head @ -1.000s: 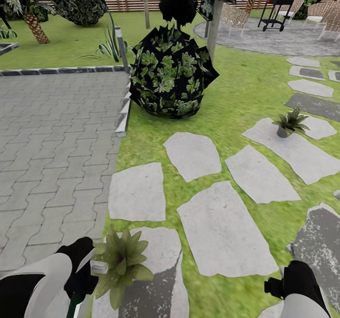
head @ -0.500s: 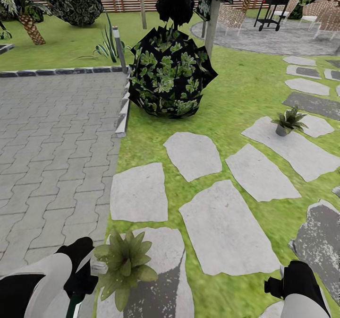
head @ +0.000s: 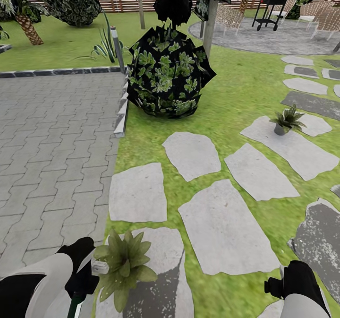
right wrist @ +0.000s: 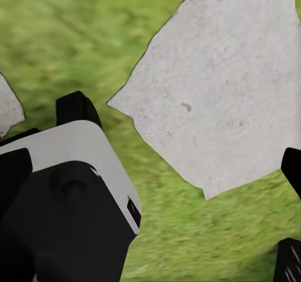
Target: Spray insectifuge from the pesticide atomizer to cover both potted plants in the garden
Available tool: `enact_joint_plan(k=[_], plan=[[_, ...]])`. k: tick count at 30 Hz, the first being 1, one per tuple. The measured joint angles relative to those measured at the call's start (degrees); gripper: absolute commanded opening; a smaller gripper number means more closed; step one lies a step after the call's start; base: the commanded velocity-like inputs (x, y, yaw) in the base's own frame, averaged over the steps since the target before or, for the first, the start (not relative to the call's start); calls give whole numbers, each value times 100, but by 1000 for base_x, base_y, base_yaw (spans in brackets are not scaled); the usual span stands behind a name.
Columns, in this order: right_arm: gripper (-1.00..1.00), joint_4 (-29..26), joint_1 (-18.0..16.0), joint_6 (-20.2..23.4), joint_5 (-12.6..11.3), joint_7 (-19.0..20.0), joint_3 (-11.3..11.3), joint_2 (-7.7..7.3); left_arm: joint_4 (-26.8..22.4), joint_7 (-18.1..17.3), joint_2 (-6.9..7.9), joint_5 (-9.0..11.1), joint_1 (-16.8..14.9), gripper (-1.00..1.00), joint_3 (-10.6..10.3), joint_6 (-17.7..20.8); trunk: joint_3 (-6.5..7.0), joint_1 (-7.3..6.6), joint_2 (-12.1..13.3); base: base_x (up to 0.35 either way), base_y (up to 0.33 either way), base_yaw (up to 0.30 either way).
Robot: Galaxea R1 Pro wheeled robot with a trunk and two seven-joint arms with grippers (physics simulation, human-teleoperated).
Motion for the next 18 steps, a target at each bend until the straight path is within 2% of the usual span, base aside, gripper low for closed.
enact_joint_plan(k=[7,14,18], plan=[[100,0,0,0,3,0,0,0,0,-1,0,2,0,-100,1,0,-107,131,-239,0,0,0],[100,0,0,0,3,0,0,0,13,7,0,-7,12,-100,-7,0,-108,132,-241,0,0,0],[100,0,0,0,3,0,0,0,20,7,0,-9,255,-100,-13,0,-108,132,-241,0,0,-13]])
